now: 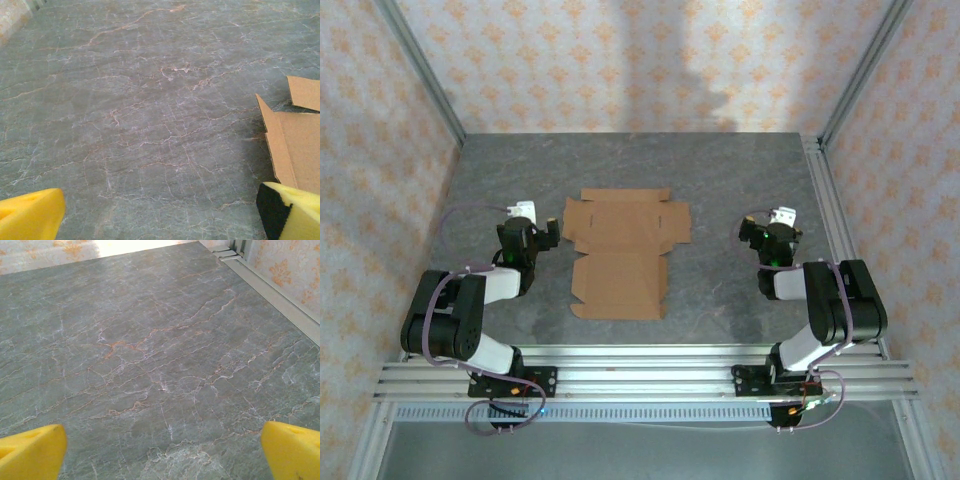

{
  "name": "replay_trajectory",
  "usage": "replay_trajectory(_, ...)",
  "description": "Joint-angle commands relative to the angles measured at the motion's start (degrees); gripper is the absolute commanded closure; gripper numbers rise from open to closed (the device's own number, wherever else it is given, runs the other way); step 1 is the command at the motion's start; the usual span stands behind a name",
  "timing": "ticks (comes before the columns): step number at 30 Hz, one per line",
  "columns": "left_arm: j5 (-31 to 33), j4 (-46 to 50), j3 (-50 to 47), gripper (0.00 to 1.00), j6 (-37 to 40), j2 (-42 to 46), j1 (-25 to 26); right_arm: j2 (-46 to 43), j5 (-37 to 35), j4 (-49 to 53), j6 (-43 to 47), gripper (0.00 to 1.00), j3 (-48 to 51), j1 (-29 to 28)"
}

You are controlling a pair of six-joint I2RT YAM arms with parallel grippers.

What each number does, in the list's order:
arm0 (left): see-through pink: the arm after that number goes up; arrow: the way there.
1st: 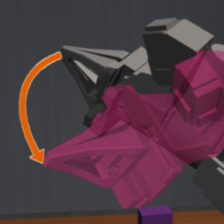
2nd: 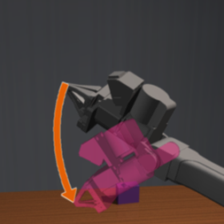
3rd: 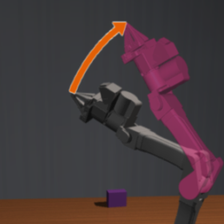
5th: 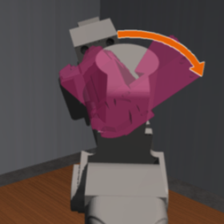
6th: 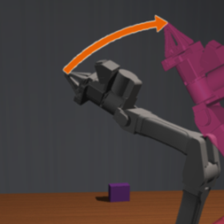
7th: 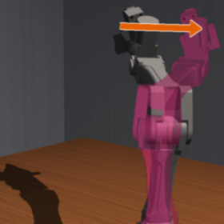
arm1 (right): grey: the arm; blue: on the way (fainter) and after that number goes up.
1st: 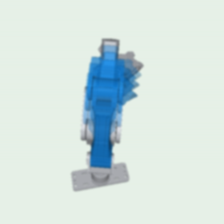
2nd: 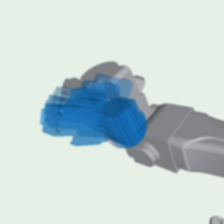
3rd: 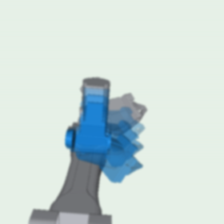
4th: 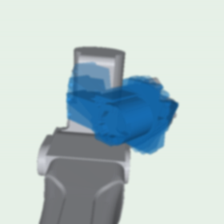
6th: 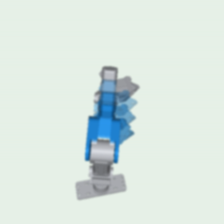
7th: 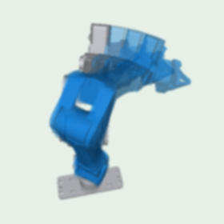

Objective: Fold the paper box

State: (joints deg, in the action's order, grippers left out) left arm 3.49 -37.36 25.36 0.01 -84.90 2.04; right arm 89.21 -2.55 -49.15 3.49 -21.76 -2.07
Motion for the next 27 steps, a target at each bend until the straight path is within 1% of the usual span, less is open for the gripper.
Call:
replay_trajectory(1,0.47,-1.17,1.0,0.0,0.76,0.09,0.24,-0.19,0.26,-1.83,-0.5,0.01,-0.74,0.24)
replay_trajectory(12,0.44,-1.25,0.92,0.0,0.85,0.09,0.12,-0.27,0.3,-1.96,-0.59,0.01,-0.53,0.28)
replay_trajectory(13,1.36,-1.96,0.58,0.0,0.7,0.36,0.39,-0.27,0.03,-2.18,-0.63,0.01,-0.49,0.23)
replay_trajectory(15,3.72,2.53,1.88,0.0,-0.2,2.91,0.48,-0.8,-0.81,-3.14,-0.94,0.01,0.12,0.26)
replay_trajectory(17,4.11,9.65,4.43,0.0,0.07,6.08,0.48,-2.25,-0.85,-3.08,-0.87,0.0,0.57,0.18)
replay_trajectory(20,3.81,15.0,6.17,0.0,-0.13,10.6,0.7,-5.76,0.18,1.05,-0.52,0.01,0.08,0.23)
replay_trajectory(22,3.85,18.77,7.52,0.0,-0.65,13.95,1.26,-9.08,1.05,6.14,-0.14,0.01,-1.31,0.22)
replay_trajectory(24,4.13,21.94,8.91,0.0,-0.63,16.01,2.43,-12.29,1.69,13.51,-0.39,0.01,-3.84,0.16)
replay_trajectory(27,4.14,25.87,10.74,0.0,-1.02,18.51,5.18,-16.36,0.3,24.72,-4.77,0.01,-8.99,0.22)
